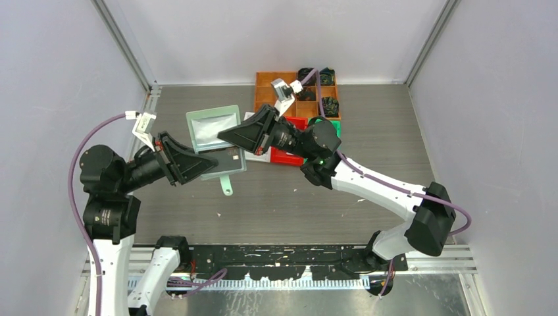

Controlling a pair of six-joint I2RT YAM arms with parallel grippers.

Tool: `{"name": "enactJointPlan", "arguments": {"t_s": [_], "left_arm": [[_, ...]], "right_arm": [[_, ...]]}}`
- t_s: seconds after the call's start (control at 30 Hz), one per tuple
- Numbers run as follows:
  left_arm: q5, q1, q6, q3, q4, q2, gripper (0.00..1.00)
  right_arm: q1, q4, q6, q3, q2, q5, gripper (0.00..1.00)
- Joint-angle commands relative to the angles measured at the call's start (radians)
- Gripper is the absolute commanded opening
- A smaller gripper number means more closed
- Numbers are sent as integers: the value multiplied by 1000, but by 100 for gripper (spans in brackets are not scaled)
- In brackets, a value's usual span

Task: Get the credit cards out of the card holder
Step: Remove the credit card from the card holder.

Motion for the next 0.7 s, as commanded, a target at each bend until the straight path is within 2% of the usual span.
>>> {"name": "enactJointPlan", "arguments": {"t_s": [0.0,0.1,0.13,0.2,0.27,0.4,0.53,0.67], "left_arm": [[35,-3,120,31,-46,-2,21],[70,-3,329,91,-207,11,6],[73,-3,443,116,-280,17,2],[89,-3,623,162,-423,38,0],[116,-3,787,210,-600,70,0],[129,-3,1006,279,-810,126,0],[136,-4,1081,305,-871,142,0],[123,-3,1160,314,-942,164,0]], "right_arm": [[0,9,-16,7,-64,-4,6],[-27,-130,-64,51,-79,-91,27],[-40,-195,-89,79,-82,-142,34],[-57,-339,-151,131,-82,-258,49],[-59,-507,-251,188,-78,-364,57],[-57,-829,-460,287,-63,-439,56],[-55,-1091,-641,374,-39,-438,53],[-42,-1245,-789,441,-15,-448,50]]}}
